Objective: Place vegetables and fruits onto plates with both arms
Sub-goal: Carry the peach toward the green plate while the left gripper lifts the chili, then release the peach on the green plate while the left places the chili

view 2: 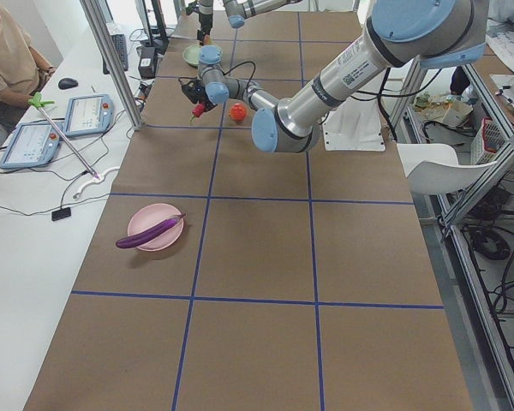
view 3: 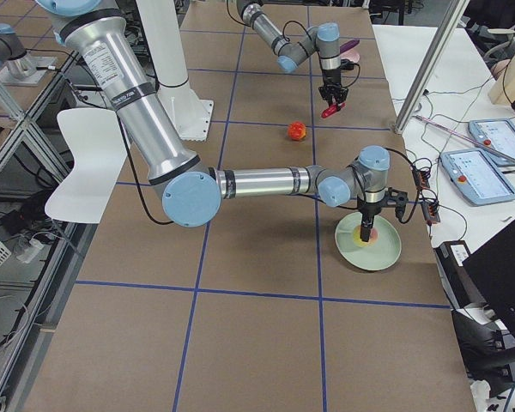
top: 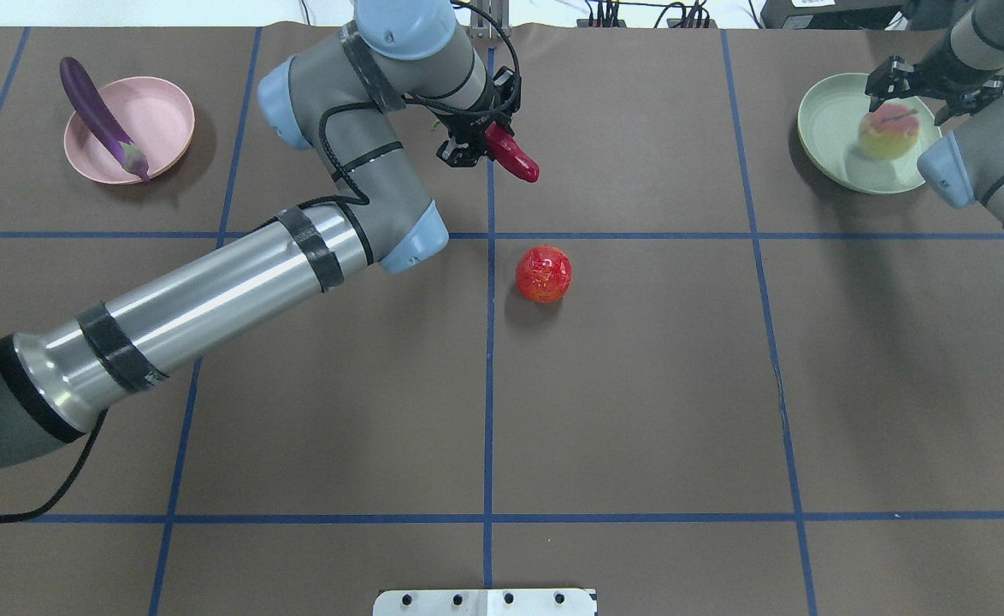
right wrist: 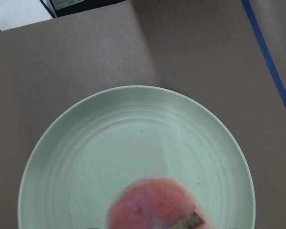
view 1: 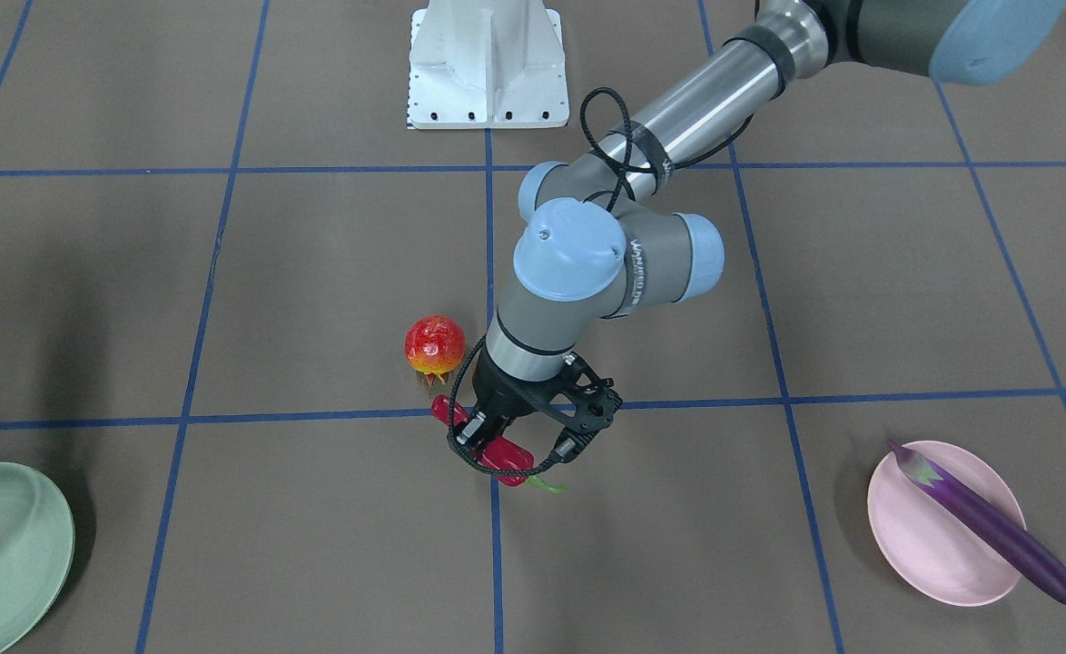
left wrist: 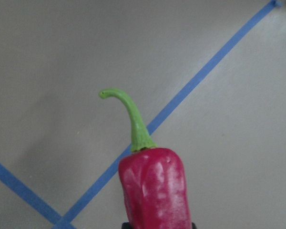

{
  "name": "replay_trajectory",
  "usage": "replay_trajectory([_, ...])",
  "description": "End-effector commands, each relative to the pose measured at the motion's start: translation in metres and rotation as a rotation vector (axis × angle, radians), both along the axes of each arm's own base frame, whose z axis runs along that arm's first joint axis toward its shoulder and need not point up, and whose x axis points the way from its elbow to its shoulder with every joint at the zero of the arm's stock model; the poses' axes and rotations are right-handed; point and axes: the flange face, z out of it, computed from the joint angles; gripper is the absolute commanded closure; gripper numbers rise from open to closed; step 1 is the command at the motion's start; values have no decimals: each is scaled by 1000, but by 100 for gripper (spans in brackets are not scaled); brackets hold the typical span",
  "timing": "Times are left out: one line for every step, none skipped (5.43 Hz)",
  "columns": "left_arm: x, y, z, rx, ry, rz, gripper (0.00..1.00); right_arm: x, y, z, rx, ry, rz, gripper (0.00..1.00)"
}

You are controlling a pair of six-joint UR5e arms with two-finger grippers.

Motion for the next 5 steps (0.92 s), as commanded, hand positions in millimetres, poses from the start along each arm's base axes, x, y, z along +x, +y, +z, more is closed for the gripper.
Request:
replay_trajectory([-118, -69, 92, -94, -89, -70, 100, -38, 15, -55, 82, -57, -57, 0])
replay_trajectory([-157, -81, 161, -19, -201, 0, 100, -88, 40, -97, 71, -153, -68, 0])
replay_trajectory([-208, -103, 222, -4, -286, 25, 100, -122, 66, -143, 66, -220, -52, 0])
replay_trajectory([-245, -122, 290, -12, -379, 86, 100, -164, 102, -184, 31, -294, -37, 0])
replay_trajectory([-287, -134, 322, -10, -418, 103, 100, -193, 128, -217, 15, -345, -27, 0])
